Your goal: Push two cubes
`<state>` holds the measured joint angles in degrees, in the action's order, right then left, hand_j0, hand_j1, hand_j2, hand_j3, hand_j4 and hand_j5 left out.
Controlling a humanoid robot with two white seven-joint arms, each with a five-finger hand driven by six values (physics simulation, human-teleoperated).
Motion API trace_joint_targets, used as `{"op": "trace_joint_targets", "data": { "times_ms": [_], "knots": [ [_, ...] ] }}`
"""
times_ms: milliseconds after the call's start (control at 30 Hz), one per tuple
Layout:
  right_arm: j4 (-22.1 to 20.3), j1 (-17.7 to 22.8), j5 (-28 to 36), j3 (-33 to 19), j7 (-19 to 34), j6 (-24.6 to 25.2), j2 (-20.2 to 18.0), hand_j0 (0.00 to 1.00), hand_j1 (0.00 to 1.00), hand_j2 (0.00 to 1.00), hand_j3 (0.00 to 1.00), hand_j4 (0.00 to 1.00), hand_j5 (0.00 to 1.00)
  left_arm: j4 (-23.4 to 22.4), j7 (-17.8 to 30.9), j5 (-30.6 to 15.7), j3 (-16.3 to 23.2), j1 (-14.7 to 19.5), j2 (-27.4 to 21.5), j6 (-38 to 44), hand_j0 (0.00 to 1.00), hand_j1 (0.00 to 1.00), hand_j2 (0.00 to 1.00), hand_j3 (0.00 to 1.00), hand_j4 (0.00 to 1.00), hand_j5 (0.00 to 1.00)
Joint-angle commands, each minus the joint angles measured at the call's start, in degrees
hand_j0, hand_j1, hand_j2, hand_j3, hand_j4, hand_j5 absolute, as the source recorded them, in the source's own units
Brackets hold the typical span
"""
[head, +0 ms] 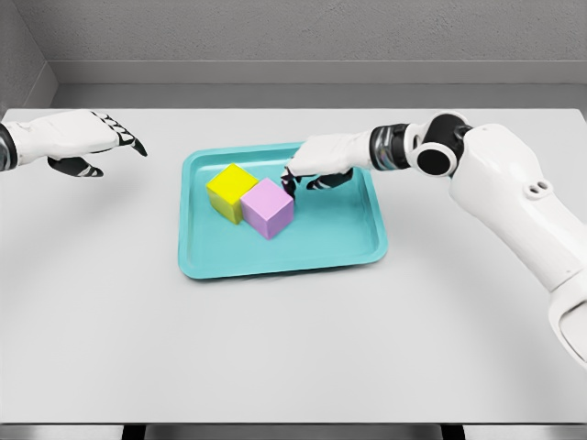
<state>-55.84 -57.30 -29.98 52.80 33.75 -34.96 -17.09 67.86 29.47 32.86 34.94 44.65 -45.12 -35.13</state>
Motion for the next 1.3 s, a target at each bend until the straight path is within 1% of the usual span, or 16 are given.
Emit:
{"op": "trace_joint_targets", "data": {
  "times_ms": [0,800,833,867,933,1067,1100,1133,1167,1200,1233,1267],
  "knots": [
    [0.21,0.0,-0.08,0.02,0.0,-0.04,0.39,0.55,0.55,0.55,0.55,0.55,0.55,-0.01,-0.03,-0.25,-0.05,0.0,-0.06,0.13,0.77,0.77,0.77,0.77,0.77,0.77],
    [-0.06,-0.88,-0.35,0.02,0.0,-0.04,2.15,0.54,0.54,0.54,0.54,0.54,0.54,-0.1,-0.03,-0.34,-0.14,0.09,0.03,0.13,0.78,0.78,0.78,0.78,0.78,0.78],
    [-0.06,-0.79,-0.35,0.02,0.0,-0.04,2.15,0.54,0.54,0.54,0.54,0.54,0.54,-0.1,-0.2,-0.43,-0.14,0.09,-0.06,0.13,0.85,0.85,0.85,0.85,0.85,0.85],
    [-0.06,-0.88,-0.35,0.02,0.0,-0.04,2.15,0.54,0.54,0.54,0.54,0.54,0.54,-0.1,-0.2,-1.83,-0.31,-0.09,-0.06,0.13,0.91,0.91,0.91,0.91,0.91,0.91],
    [0.21,-1.32,-0.35,-0.07,0.0,-0.04,1.97,0.54,0.54,0.54,0.54,0.54,0.54,-0.27,-0.2,-2.8,-0.49,-0.26,-0.06,0.13,1.0,1.0,1.0,1.0,1.0,1.0],
    [0.38,-2.2,-0.26,-0.6,0.0,-0.04,0.83,0.54,0.54,0.54,0.54,0.54,0.54,-0.27,-0.29,-2.98,-1.11,-0.26,-0.15,0.13,1.0,1.0,1.0,1.0,1.0,1.0],
    [0.38,-2.46,-0.26,-0.77,0.0,-0.04,0.48,0.54,0.54,0.54,0.54,0.54,0.54,-0.45,-0.29,-5.17,-1.11,-0.35,-0.59,0.13,1.0,1.0,1.0,1.0,1.0,1.0],
    [-0.23,-2.46,0.01,-1.82,0.09,-0.04,-0.66,0.54,0.54,0.54,0.54,0.54,0.54,-1.41,-0.29,-6.93,-1.11,-0.53,-1.64,0.13,1.0,1.0,1.0,1.0,1.0,1.0],
    [-3.13,-2.37,0.09,-3.76,0.09,-0.04,-2.94,0.54,0.54,0.54,0.54,0.54,0.54,-2.55,-0.29,-6.93,-1.19,-0.53,-1.91,0.13,1.0,1.0,1.0,1.0,1.0,1.0],
    [-6.99,-1.93,0.44,-5.86,0.18,-0.04,-5.75,0.54,0.54,0.54,0.54,0.54,0.54,-3.87,-0.29,-7.11,-1.19,-0.26,-2.17,0.13,1.0,1.0,1.0,1.0,1.0,1.0],
    [-11.12,-1.41,0.62,-9.03,0.18,-0.04,-8.22,0.54,0.54,0.54,0.54,0.54,0.54,-3.79,-0.29,-7.55,-1.19,-0.35,-4.01,0.13,1.0,1.0,1.0,1.0,1.0,1.0],
    [-15.26,-0.35,0.71,-11.75,0.26,-0.04,-10.41,0.54,0.54,0.54,0.54,0.54,0.54,-3.96,-0.29,-7.55,-1.28,-0.26,-4.45,0.13,1.0,1.0,1.0,1.0,1.0,1.0]
  ]
}}
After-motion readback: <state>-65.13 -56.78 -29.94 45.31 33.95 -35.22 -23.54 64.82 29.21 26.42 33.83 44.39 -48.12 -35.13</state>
